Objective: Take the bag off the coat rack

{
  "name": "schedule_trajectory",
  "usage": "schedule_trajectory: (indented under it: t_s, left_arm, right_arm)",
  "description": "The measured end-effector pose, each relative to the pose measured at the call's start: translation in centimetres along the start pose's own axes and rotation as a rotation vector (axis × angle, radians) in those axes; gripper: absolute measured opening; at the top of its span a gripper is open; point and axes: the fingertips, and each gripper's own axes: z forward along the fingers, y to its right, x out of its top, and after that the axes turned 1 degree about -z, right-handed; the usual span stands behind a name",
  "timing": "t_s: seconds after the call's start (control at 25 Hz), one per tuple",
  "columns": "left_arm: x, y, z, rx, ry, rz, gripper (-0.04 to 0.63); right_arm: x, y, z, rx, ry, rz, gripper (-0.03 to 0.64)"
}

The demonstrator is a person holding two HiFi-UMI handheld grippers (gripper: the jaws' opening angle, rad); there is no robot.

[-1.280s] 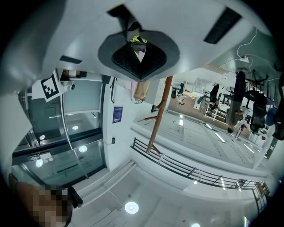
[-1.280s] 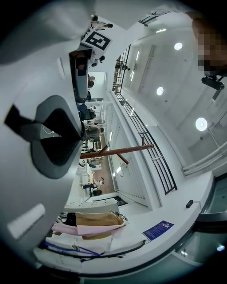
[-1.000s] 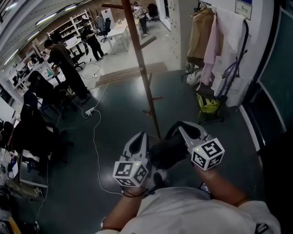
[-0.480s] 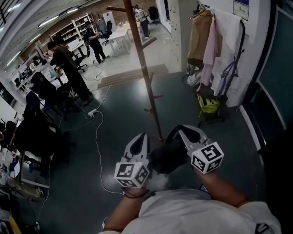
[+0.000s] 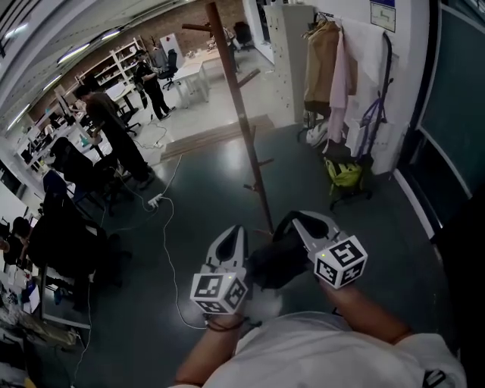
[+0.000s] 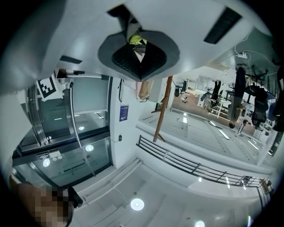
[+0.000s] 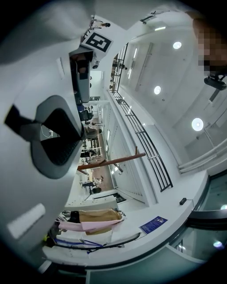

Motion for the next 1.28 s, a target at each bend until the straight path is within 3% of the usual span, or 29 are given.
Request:
schedule_trajectory:
  t_s: [0.84, 1.28]
  left_arm:
    - [1.6, -3.3, -7.9, -0.071, -0.022, 0.008, 0.006]
    - [2.1, -4.8, -9.9, -0.085, -0.015, 0.011, 0.006]
  right_arm:
    - [-0.2, -9.7, 0.1, -0.04, -0.011, 0.008, 0.023]
    - [-0.4, -12.1, 0.3, -0.063, 0.004, 0.012, 0.023]
